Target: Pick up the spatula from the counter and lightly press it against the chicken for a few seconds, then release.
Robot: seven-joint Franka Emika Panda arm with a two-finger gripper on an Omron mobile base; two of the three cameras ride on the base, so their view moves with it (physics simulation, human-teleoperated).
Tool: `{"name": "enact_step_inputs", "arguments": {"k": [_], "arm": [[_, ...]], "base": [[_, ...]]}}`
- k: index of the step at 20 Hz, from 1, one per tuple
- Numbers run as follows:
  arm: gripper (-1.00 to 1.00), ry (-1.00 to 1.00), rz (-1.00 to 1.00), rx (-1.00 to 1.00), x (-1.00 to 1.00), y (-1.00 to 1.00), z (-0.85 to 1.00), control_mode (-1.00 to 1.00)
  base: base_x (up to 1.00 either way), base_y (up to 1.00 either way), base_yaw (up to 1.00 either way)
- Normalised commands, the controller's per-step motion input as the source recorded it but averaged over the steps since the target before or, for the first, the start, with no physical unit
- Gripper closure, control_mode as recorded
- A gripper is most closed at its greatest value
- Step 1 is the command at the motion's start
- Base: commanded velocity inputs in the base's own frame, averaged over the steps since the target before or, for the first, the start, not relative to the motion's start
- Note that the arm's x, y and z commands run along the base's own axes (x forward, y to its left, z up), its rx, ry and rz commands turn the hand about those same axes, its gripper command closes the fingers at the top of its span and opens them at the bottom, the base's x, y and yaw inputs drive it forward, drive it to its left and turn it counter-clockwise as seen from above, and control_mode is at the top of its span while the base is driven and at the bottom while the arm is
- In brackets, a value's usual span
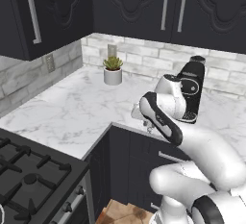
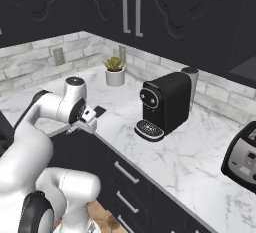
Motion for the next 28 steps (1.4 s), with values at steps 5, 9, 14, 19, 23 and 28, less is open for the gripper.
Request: {"name": "enact_step_inputs", "arguments": {"k": [5,9,14,19,23,28], "arm": [[1.0,0.01,0.0,0.0,-0.64,0.13,0.2,-1.0],[1.0,0.0,0.0,0.0,-0.71,0.21,0.19,-1.0],[1.0,0.01,0.0,0.0,-0.63,0.19,0.21,-1.0],[1.0,0.0,0.0,0.0,-0.61,0.09,0.23,-1.0],[1.0,0.0,0.0,0.0,-0.63,0.1,0.2,-1.0],[1.0,0.01,0.0,-0.01,-0.49,0.06,0.13,-1.0]], "base": [[0.0,0.0,0.0],[0.0,0.0,0.0],[0.0,0.0,0.0],[0.0,0.0,0.0],[0.0,0.0,0.0],[0.0,0.0,0.0]]}}
